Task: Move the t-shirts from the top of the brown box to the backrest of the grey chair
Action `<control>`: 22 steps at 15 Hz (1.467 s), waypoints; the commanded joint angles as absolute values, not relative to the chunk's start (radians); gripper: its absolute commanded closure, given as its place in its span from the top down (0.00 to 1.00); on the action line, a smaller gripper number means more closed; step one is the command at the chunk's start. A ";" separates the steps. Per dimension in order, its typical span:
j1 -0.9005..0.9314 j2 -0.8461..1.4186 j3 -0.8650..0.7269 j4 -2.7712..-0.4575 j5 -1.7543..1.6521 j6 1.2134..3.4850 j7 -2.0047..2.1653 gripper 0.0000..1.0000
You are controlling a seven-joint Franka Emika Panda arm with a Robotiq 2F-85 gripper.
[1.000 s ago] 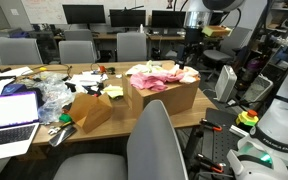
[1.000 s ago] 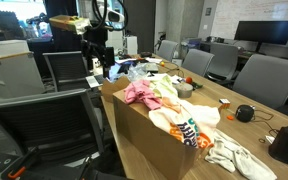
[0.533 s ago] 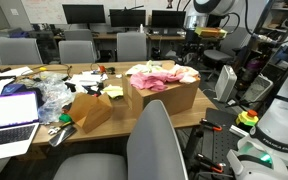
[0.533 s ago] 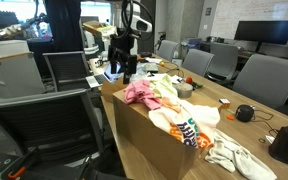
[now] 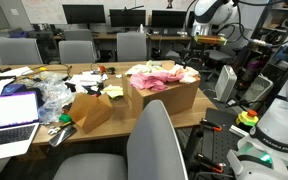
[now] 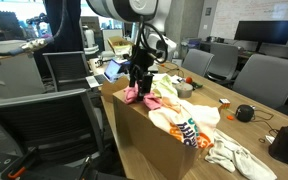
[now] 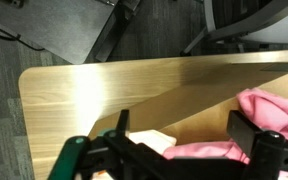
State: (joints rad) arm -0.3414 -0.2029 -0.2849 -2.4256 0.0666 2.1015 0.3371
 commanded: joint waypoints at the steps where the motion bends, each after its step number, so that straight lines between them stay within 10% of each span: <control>1: -0.367 -0.136 -0.313 -2.383 0.111 2.162 0.403 1.00; 22: -0.359 0.164 -0.395 -2.366 0.015 2.456 0.810 1.00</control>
